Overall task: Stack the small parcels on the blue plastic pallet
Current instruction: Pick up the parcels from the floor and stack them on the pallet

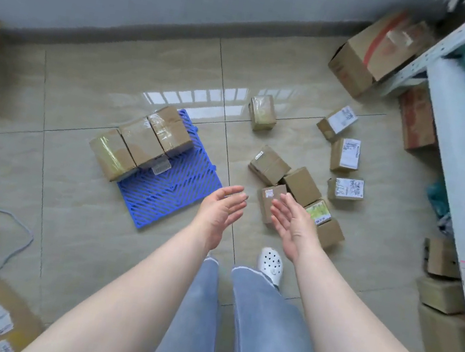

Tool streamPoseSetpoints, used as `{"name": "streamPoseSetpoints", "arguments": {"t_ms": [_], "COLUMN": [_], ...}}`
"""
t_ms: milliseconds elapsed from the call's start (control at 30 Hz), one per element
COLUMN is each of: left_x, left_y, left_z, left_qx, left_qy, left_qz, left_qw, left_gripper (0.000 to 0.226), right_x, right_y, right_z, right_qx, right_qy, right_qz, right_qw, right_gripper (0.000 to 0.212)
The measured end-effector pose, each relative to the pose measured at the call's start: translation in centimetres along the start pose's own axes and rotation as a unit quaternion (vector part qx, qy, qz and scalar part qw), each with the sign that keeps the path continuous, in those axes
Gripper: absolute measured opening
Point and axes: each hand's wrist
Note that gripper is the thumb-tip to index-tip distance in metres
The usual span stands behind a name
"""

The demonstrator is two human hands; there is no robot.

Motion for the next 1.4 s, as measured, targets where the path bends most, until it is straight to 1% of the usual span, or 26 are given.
{"name": "streamPoseSetpoints", "arguments": {"t_ms": [133,233,333,400,500,567,633,700,833,1000,1033,1133,1200,1267,1400], "left_x": [0.4,0.9,2.1,3.1,4.5,5.4,6.2,6.8,6.9,4.7,4.1,2.4,1.5,1.0,2.0], "left_y": [4.3,8.0,12.1,14.8,18.6,21.0,23.4,25.5,27.7,26.8,26.2,23.9,22.6,21.4,19.5], "left_z": [0.6,0.3,-0.4,-0.9,-1.2,-1.3,-1.4,-1.7,-2.8,-5.4,-6.0,-8.6,-10.5,-12.8,-18.8], "left_qx": [0.012,0.018,0.011,-0.001,-0.028,-0.046,-0.058,-0.067,-0.077,-0.108,-0.121,-0.158,-0.179,-0.194,-0.22], "left_qy": [-0.005,-0.007,-0.01,-0.011,-0.015,-0.017,-0.018,-0.02,-0.018,-0.009,-0.009,-0.006,-0.001,-0.002,-0.021], "left_qz": [-0.038,-0.06,-0.073,-0.075,-0.065,-0.045,-0.023,-0.007,0.028,0.069,0.077,0.092,0.097,0.092,0.061], "left_qw": [0.999,0.998,0.997,0.997,0.997,0.998,0.998,0.998,0.996,0.992,0.99,0.983,0.979,0.977,0.973], "left_gripper": [0.023,0.02,0.026,0.028,0.03,0.025,0.016,0.012,0.008,0.006,0.008,0.024,0.029,0.031,0.044], "right_x": [2.9,5.2,7.7,9.7,13.2,15.3,17.1,18.7,21.0,22.6,22.8,23.3,23.3,22.9,20.5], "right_y": [-4.4,-7.4,-10.7,-13.0,-16.2,-17.9,-19.2,-20.0,-19.7,-15.9,-14.8,-11.9,-10.1,-8.8,-7.1], "right_z": [0.2,-0.6,-2.1,-3.0,-4.0,-4.6,-5.3,-6.1,-8.0,-10.7,-11.1,-13.1,-15.1,-17.7,-24.1], "right_qx": [-0.028,-0.029,-0.023,-0.02,-0.011,0.003,0.02,0.035,0.049,0.07,0.078,0.097,0.109,0.116,0.121], "right_qy": [-0.017,-0.02,-0.018,-0.015,-0.015,-0.02,-0.024,-0.027,-0.029,-0.029,-0.031,-0.036,-0.038,-0.043,-0.032], "right_qz": [-0.043,-0.057,-0.056,-0.043,-0.016,0.006,0.036,0.062,0.1,0.13,0.138,0.162,0.173,0.186,0.247], "right_qw": [0.999,0.998,0.998,0.999,1.0,1.0,0.999,0.997,0.993,0.989,0.987,0.981,0.978,0.975,0.961], "right_gripper": [0.031,0.03,0.025,0.023,0.029,0.027,0.02,0.014,0.009,0.007,0.007,0.007,0.008,0.013,0.041]}}
Point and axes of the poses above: each hand's wrist, its own z-axis away from the middle knuckle, its own y-axis out of the palm, x = y × z, and after that the axes turned 14 degrees about -z, right-handed
